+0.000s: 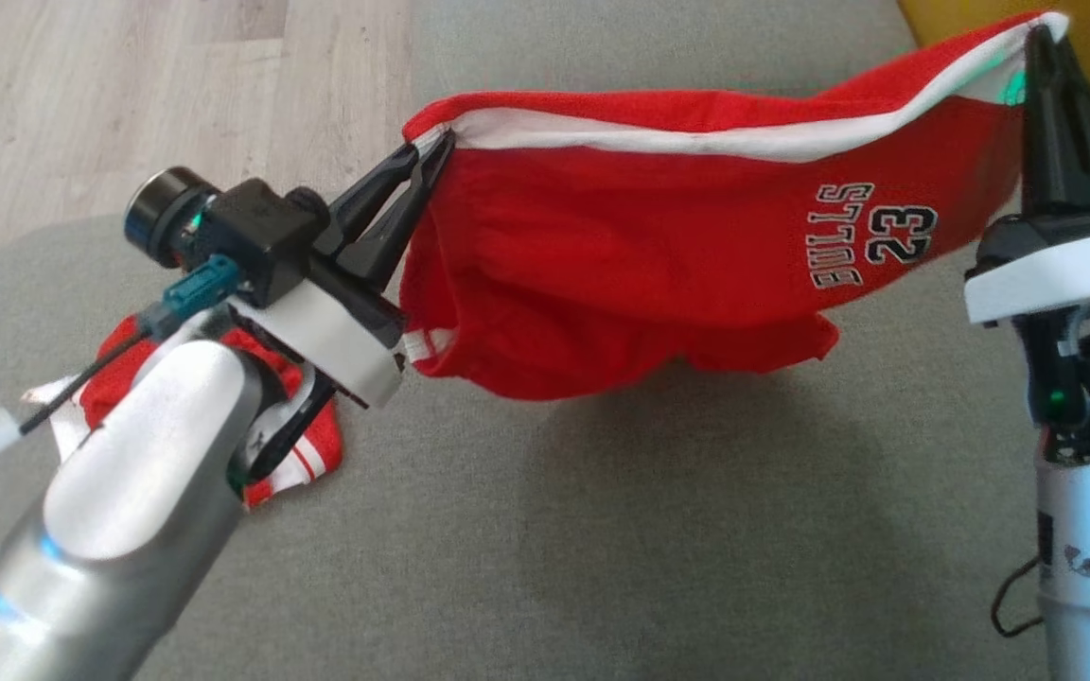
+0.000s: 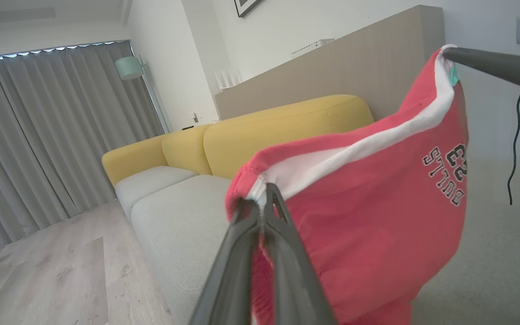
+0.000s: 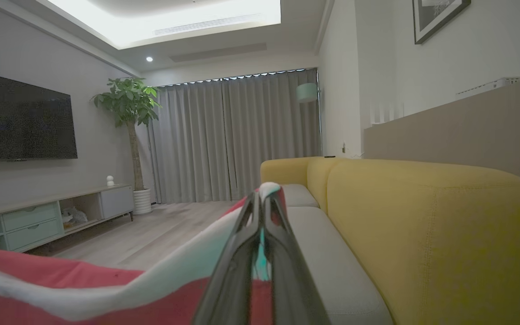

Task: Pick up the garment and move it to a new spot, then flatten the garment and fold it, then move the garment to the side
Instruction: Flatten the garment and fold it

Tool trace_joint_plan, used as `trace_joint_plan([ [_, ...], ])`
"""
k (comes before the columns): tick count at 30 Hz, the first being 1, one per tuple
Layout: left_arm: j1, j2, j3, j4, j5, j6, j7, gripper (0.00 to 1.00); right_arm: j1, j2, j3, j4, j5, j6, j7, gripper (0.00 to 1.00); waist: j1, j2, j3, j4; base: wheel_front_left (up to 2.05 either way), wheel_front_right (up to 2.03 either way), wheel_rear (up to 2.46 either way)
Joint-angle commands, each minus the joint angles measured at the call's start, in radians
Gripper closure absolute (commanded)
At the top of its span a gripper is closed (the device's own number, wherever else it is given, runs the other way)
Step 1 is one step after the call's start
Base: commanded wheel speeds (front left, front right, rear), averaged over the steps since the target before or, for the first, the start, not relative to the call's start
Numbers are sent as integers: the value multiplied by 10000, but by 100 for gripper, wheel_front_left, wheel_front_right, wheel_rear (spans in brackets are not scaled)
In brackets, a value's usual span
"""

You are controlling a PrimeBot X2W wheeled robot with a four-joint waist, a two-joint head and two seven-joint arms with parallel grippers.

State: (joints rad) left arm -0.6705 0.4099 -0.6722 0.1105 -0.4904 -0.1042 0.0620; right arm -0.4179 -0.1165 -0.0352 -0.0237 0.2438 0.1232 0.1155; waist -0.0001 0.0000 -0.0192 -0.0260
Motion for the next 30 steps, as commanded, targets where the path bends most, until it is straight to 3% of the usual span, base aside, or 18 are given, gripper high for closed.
trace_joint_plan([
  [1,-682,428,540,-459,-63,89,80,100,-403,-84,164,-514,-56,75,86,100,1,0,77,-20,0,0,0],
  [5,-778,678,691,-802,-163,146,346,100,-668,-65,134,-701,-87,75,336,100,1,0,550,-206,0,0,0],
  [8,-1174,837,840,-675,-295,83,497,100,-1589,-234,718,-93,-275,75,456,100,1,0,1238,-478,0,0,0],
  [12,-2424,827,775,338,-170,-101,364,100,-3494,-542,1134,1456,-462,75,59,100,1,0,2293,-609,0,0,0],
  [15,-4081,644,618,1892,-79,-214,10,100,-5749,-409,1123,3469,-366,75,-674,100,1,0,3223,-777,0,0,0],
  [22,-6928,157,440,4119,214,-255,-1039,100,-8824,-204,769,6067,-1057,75,-2589,100,1,0,4314,-836,0,0,0],
  [26,-7993,-239,141,5210,286,-261,-2024,100,-9797,-114,416,7516,-1442,75,-3421,100,1,0,4612,-807,0,0,0],
  [30,-8110,-648,-432,5979,184,-262,-2831,100,-9778,-140,292,8572,-1769,75,-3688,100,1,0,4761,-767,0,0,0],
])
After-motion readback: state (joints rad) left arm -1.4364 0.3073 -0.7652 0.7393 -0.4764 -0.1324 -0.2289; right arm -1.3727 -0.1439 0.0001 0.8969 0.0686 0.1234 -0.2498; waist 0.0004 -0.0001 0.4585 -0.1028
